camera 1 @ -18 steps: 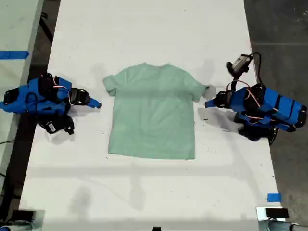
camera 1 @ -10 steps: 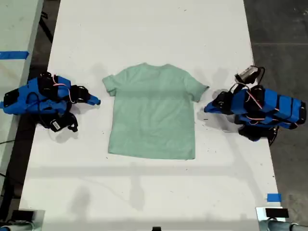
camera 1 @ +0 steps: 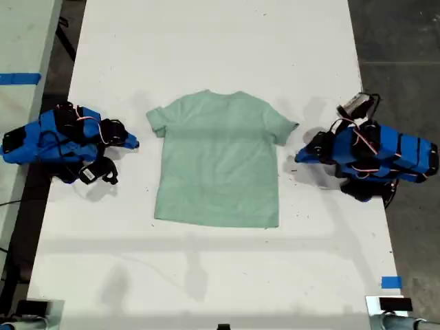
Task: Fold tshirt
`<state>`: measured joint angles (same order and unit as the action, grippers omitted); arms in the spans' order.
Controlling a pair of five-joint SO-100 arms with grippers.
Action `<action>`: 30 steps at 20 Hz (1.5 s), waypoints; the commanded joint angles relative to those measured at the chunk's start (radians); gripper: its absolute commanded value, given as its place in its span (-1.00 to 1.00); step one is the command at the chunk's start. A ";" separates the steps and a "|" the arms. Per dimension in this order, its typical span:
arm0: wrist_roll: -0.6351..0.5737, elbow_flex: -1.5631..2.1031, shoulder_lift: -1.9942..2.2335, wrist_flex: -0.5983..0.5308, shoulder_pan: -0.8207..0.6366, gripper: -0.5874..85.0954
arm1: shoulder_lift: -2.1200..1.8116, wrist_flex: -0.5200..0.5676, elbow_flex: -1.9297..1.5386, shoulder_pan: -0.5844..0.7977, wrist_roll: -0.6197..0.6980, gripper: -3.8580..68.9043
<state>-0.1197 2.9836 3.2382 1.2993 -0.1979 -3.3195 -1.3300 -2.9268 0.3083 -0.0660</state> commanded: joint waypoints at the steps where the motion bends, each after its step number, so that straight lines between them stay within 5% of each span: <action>1: 0.025 -0.198 -0.233 -0.061 0.005 -0.99 | 0.196 0.005 0.224 0.012 0.055 -0.91; 9: -0.176 -0.839 -0.920 0.025 -0.107 -0.99 | 0.851 -0.038 0.798 0.187 0.324 -0.91; 19: -0.394 -1.404 -1.439 0.239 -0.311 -0.99 | 1.175 -0.245 1.236 0.453 0.632 -0.92; 29: -0.483 -1.807 -1.732 0.403 -0.385 -0.99 | 1.336 -0.291 1.419 0.537 0.746 -0.94; 30: -0.483 -1.807 -1.741 0.402 -0.383 -0.99 | 1.336 -0.282 1.378 0.538 0.758 -0.82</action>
<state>-0.5937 1.2364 1.4956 1.6889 -0.5706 -1.9773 -1.6214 -1.5524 0.8345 0.6657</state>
